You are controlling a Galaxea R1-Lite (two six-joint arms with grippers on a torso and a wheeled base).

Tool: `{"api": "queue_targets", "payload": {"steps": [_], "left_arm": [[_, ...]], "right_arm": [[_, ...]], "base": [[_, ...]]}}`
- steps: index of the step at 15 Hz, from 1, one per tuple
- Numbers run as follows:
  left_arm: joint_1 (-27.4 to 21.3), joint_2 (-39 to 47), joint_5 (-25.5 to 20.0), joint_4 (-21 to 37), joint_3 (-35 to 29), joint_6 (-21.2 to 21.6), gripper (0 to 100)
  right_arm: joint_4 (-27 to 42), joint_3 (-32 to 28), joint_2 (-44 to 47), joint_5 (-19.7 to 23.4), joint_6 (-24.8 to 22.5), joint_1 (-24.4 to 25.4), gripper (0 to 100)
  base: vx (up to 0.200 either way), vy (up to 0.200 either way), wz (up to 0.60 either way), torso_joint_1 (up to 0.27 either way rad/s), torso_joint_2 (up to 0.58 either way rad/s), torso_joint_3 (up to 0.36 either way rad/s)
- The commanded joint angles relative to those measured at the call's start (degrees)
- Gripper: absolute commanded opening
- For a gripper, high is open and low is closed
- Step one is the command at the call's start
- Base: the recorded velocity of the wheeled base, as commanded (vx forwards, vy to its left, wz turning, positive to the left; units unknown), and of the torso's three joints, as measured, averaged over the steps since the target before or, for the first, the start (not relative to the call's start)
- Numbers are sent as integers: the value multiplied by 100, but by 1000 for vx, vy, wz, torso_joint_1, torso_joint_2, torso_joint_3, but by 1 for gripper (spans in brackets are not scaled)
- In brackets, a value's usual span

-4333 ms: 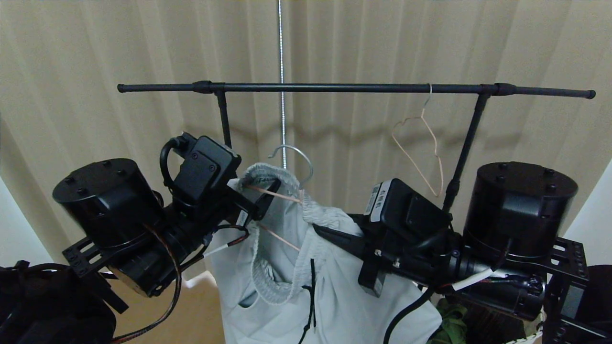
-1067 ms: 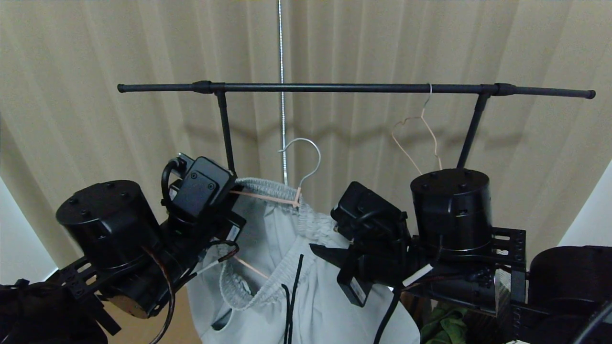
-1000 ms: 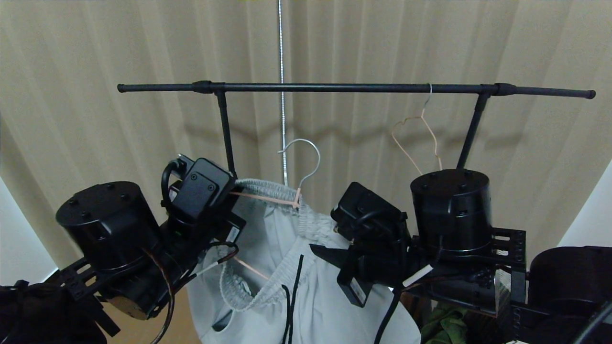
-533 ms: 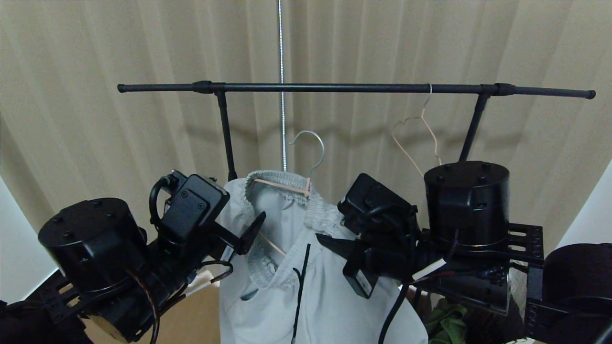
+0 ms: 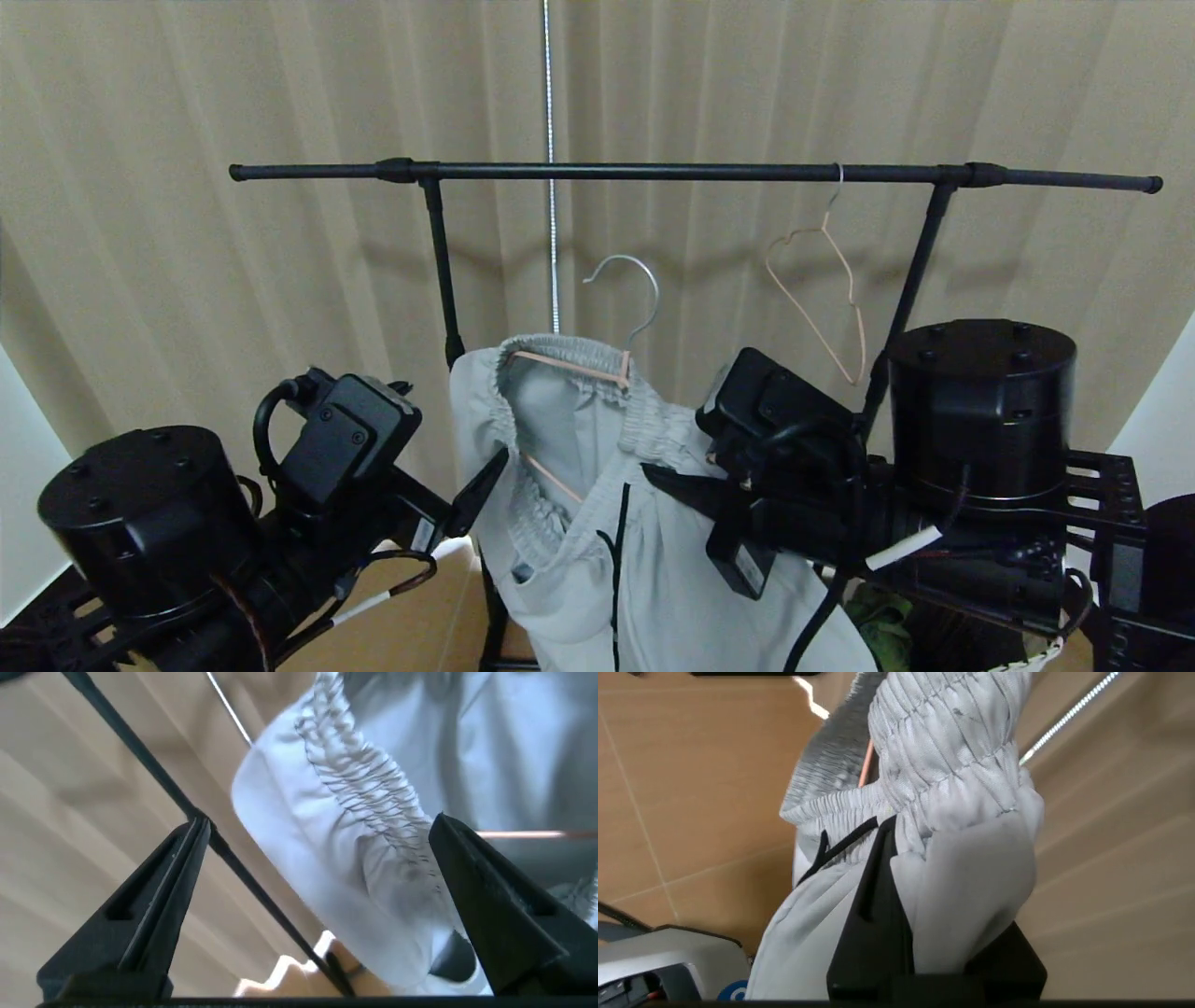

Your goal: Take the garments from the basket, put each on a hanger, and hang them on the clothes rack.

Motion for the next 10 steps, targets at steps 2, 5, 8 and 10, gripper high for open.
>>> {"api": "queue_targets", "payload": {"steps": [2, 5, 8, 10], "left_arm": [[-44, 209, -288, -2, 80, -168, 100], [-71, 253, -297, -20, 352, -230, 100], [-53, 226, -297, -37, 387, -230, 100], [-53, 218, -297, -37, 405, -230, 100]], "right_arm": [[-5, 39, -153, 12, -6, 249, 0], [-181, 91, -144, 12, -14, 301, 0], [-243, 144, -144, 12, -14, 301, 0], [-243, 153, -144, 12, -14, 301, 0]], "base": [[0, 0, 0, 0, 0, 0], [0, 0, 0, 0, 0, 0], [0, 0, 0, 0, 0, 0], [0, 0, 0, 0, 0, 0]]}}
